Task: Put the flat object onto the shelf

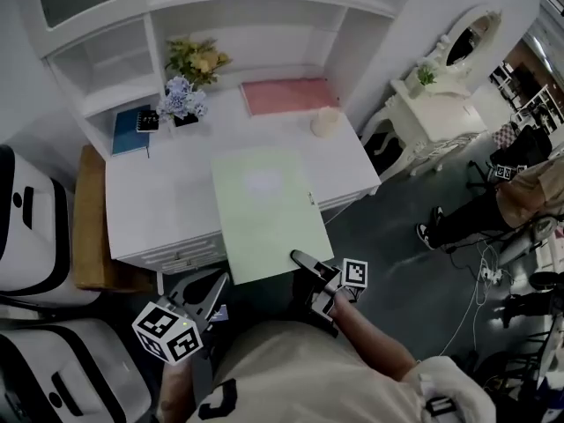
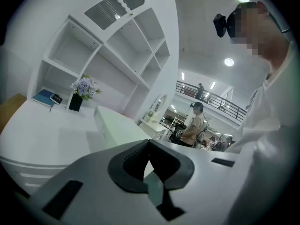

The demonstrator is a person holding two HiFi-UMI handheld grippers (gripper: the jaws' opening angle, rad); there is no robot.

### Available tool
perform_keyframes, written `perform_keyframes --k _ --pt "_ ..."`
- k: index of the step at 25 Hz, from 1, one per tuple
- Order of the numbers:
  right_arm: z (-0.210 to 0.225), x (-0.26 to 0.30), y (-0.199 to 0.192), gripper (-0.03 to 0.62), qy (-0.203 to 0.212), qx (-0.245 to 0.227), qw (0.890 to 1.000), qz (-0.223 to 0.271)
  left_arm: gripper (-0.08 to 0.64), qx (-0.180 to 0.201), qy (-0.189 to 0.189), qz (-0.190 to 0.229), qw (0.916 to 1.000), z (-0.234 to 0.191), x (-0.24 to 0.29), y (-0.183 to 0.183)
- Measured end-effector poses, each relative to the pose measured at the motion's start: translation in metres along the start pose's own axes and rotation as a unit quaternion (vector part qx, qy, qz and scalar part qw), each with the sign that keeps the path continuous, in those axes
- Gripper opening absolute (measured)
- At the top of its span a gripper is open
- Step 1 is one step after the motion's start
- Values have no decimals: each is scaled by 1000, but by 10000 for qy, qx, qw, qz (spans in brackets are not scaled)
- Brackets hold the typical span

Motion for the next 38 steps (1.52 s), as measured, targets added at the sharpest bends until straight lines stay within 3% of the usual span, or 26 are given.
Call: perform_keyframes --k 10,15,38 --pt "-27 -38 39 295 375 57 9993 -19 14 -54 -249 -166 9995 47 63 -5" --pt "-43 -48 62 295 613 11 9981 85 14 119 -325 -186 9992 61 80 -3" --pt "-123 -82 146 293 1264 -597 9898 267 14 259 -264 -210 9991 115 137 -24"
Point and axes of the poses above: the fingertips, and each gripper's own axes: x forward along the fingers, z to its right, y out of its top, the point moved 1 cm from there along -x, backward along the fingers, and after that the axes turned 10 degrees about z, right-handed, at the moved point
